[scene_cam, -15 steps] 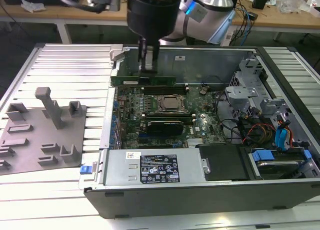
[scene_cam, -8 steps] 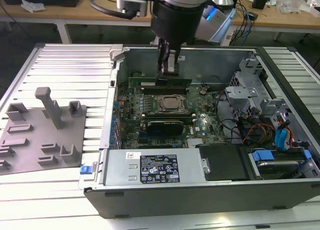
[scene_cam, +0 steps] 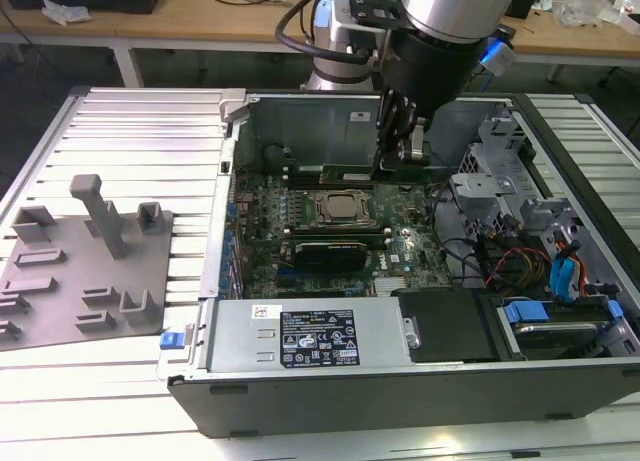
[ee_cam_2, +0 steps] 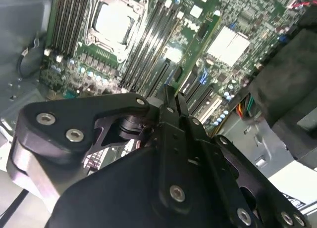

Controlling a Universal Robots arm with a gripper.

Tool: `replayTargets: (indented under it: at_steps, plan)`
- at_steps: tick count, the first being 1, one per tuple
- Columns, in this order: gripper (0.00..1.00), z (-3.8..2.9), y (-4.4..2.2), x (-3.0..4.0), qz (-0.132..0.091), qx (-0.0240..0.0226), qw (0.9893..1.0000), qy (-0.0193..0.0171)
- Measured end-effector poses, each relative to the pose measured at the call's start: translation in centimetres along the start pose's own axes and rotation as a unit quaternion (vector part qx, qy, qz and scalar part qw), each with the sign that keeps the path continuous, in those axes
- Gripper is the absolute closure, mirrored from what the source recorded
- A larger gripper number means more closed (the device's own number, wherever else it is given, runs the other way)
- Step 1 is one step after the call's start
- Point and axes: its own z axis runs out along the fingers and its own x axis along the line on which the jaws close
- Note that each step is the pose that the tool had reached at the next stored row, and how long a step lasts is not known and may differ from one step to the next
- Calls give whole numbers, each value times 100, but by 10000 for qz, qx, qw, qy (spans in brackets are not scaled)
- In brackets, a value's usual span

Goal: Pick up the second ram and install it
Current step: 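Pick up the second ram and move it above second insertion slot, then insert the second ram into the second slot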

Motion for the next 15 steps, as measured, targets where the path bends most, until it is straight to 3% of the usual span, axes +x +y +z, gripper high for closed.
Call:
replayTargets:
  at_steps: [15]
  plan:
    - [86,1,-2,0,-1,13,10000,-1]
